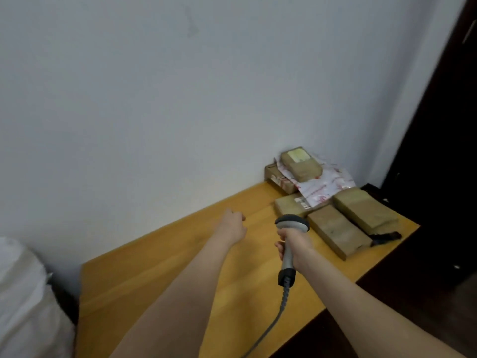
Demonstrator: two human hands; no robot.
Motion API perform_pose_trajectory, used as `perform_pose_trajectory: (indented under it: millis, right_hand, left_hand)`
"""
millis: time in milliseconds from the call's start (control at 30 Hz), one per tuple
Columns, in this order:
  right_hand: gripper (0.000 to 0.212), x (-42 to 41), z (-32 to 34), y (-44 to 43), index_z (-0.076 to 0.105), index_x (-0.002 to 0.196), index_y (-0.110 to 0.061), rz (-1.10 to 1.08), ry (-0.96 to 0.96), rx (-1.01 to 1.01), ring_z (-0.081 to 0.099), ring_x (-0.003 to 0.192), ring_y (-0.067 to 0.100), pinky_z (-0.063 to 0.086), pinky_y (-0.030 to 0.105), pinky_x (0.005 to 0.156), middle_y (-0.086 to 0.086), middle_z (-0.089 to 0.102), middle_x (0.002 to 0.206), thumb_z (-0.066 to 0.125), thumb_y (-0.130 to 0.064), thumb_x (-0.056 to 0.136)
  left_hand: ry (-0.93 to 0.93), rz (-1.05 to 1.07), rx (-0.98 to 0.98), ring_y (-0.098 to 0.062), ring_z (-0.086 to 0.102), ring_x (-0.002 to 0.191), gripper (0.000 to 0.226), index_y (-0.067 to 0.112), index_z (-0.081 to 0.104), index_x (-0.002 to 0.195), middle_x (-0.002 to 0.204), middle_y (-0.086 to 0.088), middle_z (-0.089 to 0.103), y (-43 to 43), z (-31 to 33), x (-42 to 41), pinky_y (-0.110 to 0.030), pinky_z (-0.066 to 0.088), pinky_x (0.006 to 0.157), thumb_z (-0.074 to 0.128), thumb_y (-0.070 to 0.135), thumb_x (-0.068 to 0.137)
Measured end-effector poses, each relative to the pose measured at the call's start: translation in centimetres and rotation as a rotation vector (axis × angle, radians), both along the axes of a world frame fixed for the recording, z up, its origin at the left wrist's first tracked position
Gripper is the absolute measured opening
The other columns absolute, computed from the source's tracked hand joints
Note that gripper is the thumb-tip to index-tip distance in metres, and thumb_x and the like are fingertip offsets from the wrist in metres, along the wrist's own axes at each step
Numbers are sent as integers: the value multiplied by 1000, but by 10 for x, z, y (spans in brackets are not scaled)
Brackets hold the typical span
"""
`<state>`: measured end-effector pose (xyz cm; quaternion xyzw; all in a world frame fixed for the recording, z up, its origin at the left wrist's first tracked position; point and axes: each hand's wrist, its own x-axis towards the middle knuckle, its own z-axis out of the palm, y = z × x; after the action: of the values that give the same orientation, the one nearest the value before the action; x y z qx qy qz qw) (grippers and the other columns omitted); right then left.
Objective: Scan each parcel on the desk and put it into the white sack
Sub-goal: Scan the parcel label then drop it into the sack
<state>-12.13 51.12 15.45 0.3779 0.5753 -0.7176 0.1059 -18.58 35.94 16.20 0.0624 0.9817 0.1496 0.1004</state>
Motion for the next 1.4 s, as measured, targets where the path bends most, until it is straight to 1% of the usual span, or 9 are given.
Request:
perform_pose_trajectory:
  millis: [433, 600, 733, 867, 933, 1033, 1100, 1267, 1400]
  right_hand:
    - [12, -16, -43, 167, 60, 90, 0, -295, -71, 90, 53, 48, 20, 44, 31, 50, 14, 62, 63, 66, -10, 87]
    - [11, -44, -62, 217, 57, 80, 0, -303, -89, 139, 50, 50, 23, 42, 32, 51, 16, 56, 63, 64, -5, 87]
    - [15, -63, -85, 248, 57, 62, 0, -220, -163, 297, 54, 56, 28, 47, 35, 60, 17, 58, 60, 63, 1, 76]
    - [13, -76, -107, 267, 56, 74, -6, -118, -191, 377, 54, 69, 27, 50, 40, 69, 11, 56, 70, 63, -1, 83]
    - [12, -86, -117, 275, 56, 81, -9, -28, -158, 410, 54, 77, 27, 47, 40, 71, 8, 56, 75, 66, -1, 81]
    - [27, -107, -134, 288, 60, 101, -14, 93, -91, 430, 57, 100, 27, 50, 44, 89, 7, 62, 99, 69, -4, 78]
    - [31, -121, -142, 294, 62, 108, -9, 157, -70, 410, 56, 100, 24, 48, 46, 93, 7, 61, 100, 69, -3, 79]
    - [35, -144, -168, 302, 63, 106, -12, 250, -100, 419, 58, 98, 24, 51, 40, 88, 6, 66, 103, 73, -13, 73]
    - [22, -143, -174, 298, 66, 96, -9, 261, -121, 366, 57, 99, 26, 48, 37, 83, 8, 65, 102, 70, -11, 75]
  left_hand:
    - [-128, -214, 11, -27, 47, 124, 40, 19, 50, 135, 138, -10, 41, 183, -53, -40, -34, 39, 99, 51, 20, 96]
    - [-174, -286, 12, -27, 48, 122, 37, 15, 52, 131, 135, -10, 44, 230, -83, -75, -35, 42, 100, 54, 22, 94]
    - [-255, -306, -5, -26, 51, 118, 38, 15, 53, 130, 131, -7, 45, 257, -115, -94, -37, 44, 98, 55, 25, 94]
    - [-348, -293, 6, -28, 49, 121, 43, 15, 45, 136, 135, -9, 41, 278, -150, -95, -38, 44, 99, 54, 24, 95]
    - [-372, -256, 31, -28, 48, 123, 47, 14, 41, 139, 139, -10, 38, 286, -162, -95, -39, 45, 99, 54, 21, 95]
    - [-425, -98, 112, -29, 50, 120, 51, 13, 36, 142, 137, -11, 41, 292, -178, -101, -40, 46, 97, 53, 19, 94]
    - [-470, 55, 197, -29, 52, 120, 58, 10, 31, 145, 136, -13, 46, 295, -190, -107, -37, 45, 98, 55, 19, 94]
    - [-516, 318, 405, -28, 49, 125, 53, 3, 39, 141, 136, -14, 51, 309, -214, -99, -31, 39, 100, 56, 21, 94]
    - [-535, 549, 684, -29, 59, 110, 34, 2, 57, 125, 119, -13, 63, 310, -215, -92, -31, 46, 88, 53, 20, 96]
